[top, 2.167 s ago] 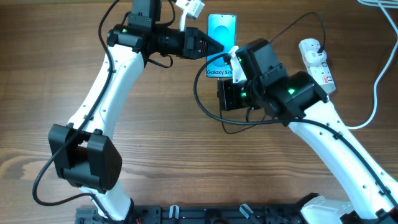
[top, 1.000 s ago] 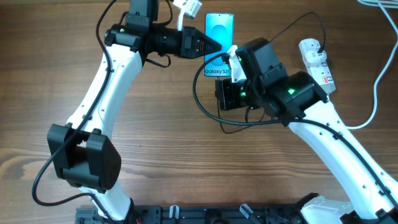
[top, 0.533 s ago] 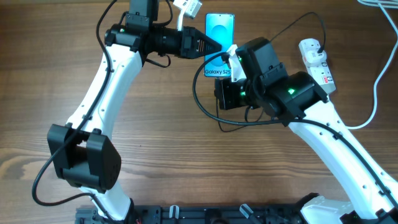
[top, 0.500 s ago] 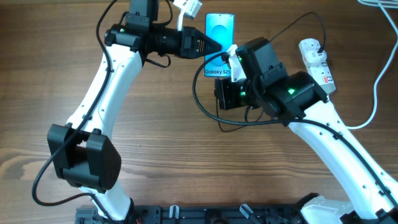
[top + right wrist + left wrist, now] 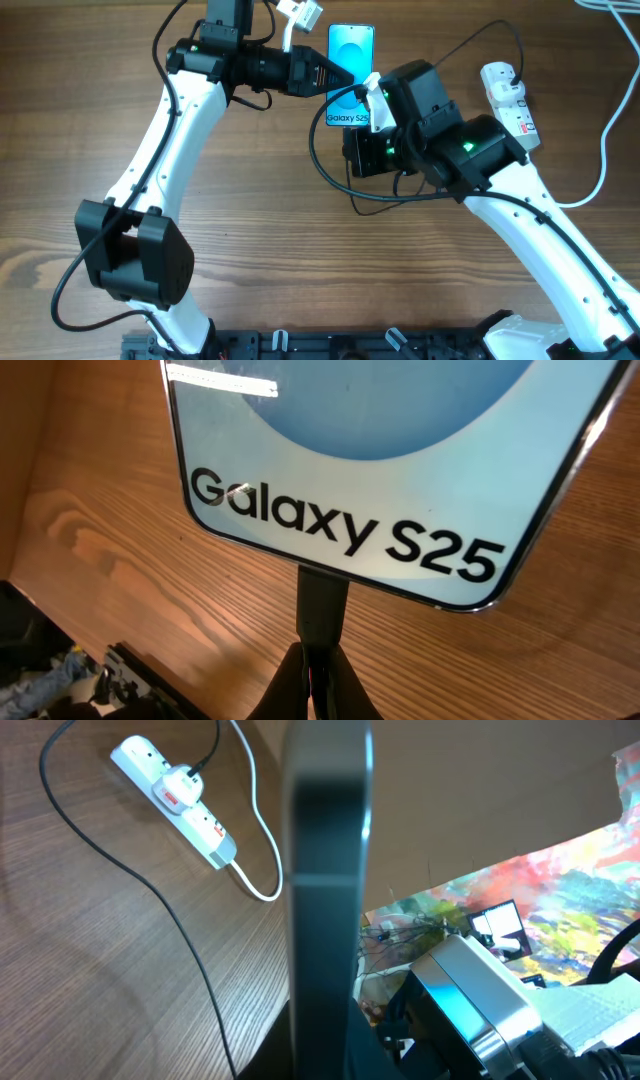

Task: Plug charger to phone and switch on socket
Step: 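Push the plug up into the phone's port with the right gripper, then open the right gripper to release the plug and pull it away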

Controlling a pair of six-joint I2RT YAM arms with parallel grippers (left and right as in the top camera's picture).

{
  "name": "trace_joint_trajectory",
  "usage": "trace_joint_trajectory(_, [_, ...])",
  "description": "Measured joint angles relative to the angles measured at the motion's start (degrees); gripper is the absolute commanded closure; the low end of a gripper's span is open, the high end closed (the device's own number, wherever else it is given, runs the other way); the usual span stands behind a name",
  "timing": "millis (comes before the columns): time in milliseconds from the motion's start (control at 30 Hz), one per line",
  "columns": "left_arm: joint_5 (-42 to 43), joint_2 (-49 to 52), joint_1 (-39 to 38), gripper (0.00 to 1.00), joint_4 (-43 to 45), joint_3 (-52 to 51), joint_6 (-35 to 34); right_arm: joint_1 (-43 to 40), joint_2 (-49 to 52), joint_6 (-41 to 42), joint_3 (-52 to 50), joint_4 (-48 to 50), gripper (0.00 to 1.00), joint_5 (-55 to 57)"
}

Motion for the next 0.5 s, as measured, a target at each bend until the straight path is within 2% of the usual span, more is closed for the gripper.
trace_joint_trajectory(500, [1.07,0.00,0.63,0.96,-1.36,0.35,1.03,0.09,0.00,0.00,-0.07,1.42,0.96,-0.46])
